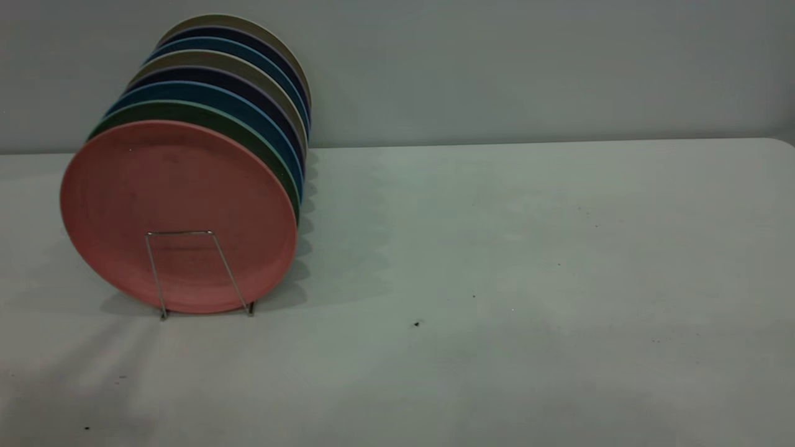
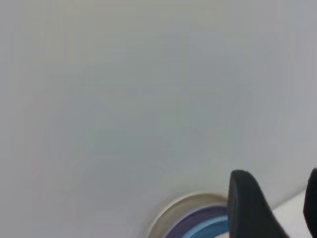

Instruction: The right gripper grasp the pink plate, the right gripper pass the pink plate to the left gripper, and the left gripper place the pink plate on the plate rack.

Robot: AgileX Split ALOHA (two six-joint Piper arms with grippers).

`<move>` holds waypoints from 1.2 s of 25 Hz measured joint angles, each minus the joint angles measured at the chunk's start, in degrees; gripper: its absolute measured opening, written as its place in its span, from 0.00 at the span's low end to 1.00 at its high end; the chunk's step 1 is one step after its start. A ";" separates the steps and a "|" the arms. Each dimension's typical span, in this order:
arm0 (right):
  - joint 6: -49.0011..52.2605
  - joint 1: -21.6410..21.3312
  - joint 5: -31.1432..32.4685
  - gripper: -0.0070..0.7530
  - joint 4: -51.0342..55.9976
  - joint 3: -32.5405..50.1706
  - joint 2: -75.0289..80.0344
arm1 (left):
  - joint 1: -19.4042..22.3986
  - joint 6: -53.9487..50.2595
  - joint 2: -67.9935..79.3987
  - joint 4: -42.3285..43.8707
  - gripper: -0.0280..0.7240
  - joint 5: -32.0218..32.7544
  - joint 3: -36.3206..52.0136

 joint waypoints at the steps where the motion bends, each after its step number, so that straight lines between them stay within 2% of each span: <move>1: 0.05 0.00 0.00 0.48 0.28 0.05 -1.56 | 0.00 -0.06 -2.88 -2.34 0.45 -0.20 1.71; 5: 0.12 0.00 0.00 0.48 3.41 0.06 -7.13 | 0.00 -0.10 -13.21 -9.09 0.45 -1.96 10.80; 9: 0.12 0.00 0.00 0.48 3.57 0.06 -7.59 | 0.00 -0.13 -21.22 -16.38 0.45 -7.03 17.81; 14: 1.67 0.00 0.00 0.48 3.62 0.06 -7.66 | 0.00 -0.75 -23.80 -17.77 0.45 -8.34 19.49; 17: 3.10 0.00 0.00 0.48 3.62 0.06 -7.66 | 0.00 -6.35 -23.80 -17.82 0.45 -5.55 19.49; 20: 3.61 0.00 0.00 0.48 3.62 0.06 -7.66 | 0.00 -18.00 -23.62 -17.26 0.45 3.19 19.49; 23: 3.67 0.00 0.00 0.48 3.62 0.06 -7.66 | 0.00 -28.89 -23.55 -9.61 0.45 20.22 19.49; 26: 3.85 0.00 0.00 0.48 3.67 0.12 -7.66 | 0.00 -43.12 -23.55 10.72 0.44 38.87 19.49; 30: 3.85 0.00 -0.92 0.48 3.49 0.48 -7.69 | -0.01 -67.11 -24.25 40.53 0.44 56.98 18.68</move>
